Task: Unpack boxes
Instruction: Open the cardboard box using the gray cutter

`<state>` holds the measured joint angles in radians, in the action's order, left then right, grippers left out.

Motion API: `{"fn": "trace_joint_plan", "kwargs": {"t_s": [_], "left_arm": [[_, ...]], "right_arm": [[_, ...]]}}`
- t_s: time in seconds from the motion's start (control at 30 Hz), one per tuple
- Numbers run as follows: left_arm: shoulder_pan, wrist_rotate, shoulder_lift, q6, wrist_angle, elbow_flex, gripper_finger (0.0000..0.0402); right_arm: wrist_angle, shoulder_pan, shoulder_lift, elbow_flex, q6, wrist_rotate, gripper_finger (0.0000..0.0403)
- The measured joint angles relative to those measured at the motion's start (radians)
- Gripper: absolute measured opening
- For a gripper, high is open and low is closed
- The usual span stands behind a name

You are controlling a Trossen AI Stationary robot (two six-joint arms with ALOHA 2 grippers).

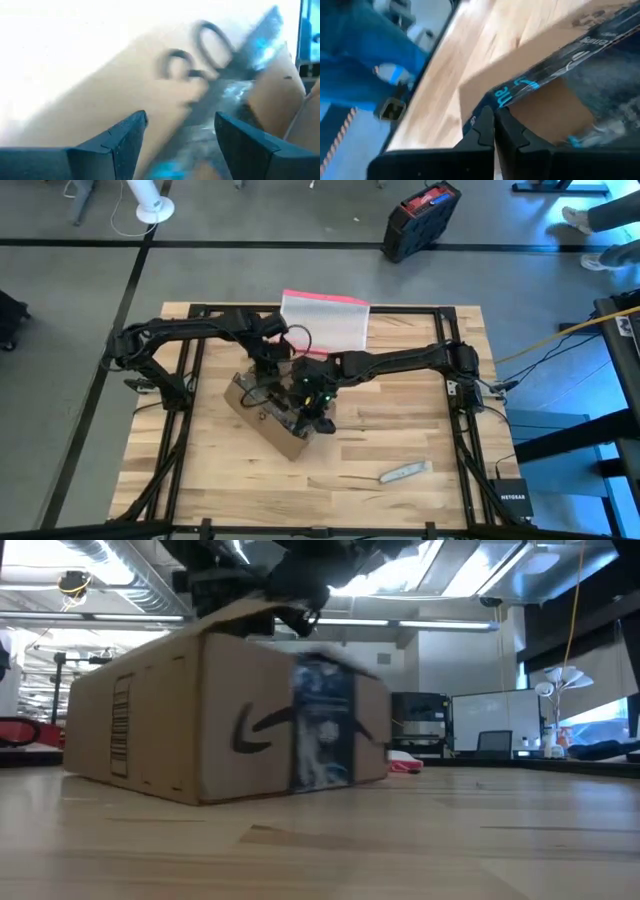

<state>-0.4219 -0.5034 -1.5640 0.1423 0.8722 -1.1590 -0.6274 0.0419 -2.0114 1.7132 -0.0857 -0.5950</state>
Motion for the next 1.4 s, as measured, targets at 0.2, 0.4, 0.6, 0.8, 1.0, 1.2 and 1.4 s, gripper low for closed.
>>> {"fn": "trace_joint_plan", "kwargs": {"t_s": [0.2, 0.4, 0.6, 0.8, 1.0, 1.2, 1.4], "left_arm": [[-0.008, -0.017, 0.021, 0.068, 0.151, -0.177, 0.0235], [0.028, -0.239, 0.023, 0.142, 0.326, -0.222, 0.0235], [0.124, -0.249, 0.023, 0.159, 0.351, -0.221, 0.0235], [0.214, -0.195, 0.017, 0.134, 0.342, -0.221, 0.0235], [0.277, 0.029, 0.015, 0.121, 0.277, -0.222, 0.0235], [0.311, 0.036, -0.025, 0.101, 0.316, -0.223, 0.0235], [0.344, 0.036, -0.035, 0.107, 0.327, -0.222, 0.0235]], "right_arm": [[-0.171, -0.001, -0.001, 0.064, -0.075, 0.048, 0.0000], [-0.230, 0.000, -0.001, 0.107, -0.104, 0.073, 0.0000], [-0.238, -0.001, -0.001, 0.172, -0.109, 0.095, 0.0000], [-0.267, -0.002, -0.001, 0.222, -0.112, 0.119, 0.0000], [-0.283, -0.001, -0.001, 0.222, -0.101, 0.126, 0.0000], [-0.291, 0.011, -0.001, 0.222, -0.075, 0.151, 0.0000], [-0.311, 0.027, 0.013, 0.222, -0.075, 0.182, 0.0000]]}}
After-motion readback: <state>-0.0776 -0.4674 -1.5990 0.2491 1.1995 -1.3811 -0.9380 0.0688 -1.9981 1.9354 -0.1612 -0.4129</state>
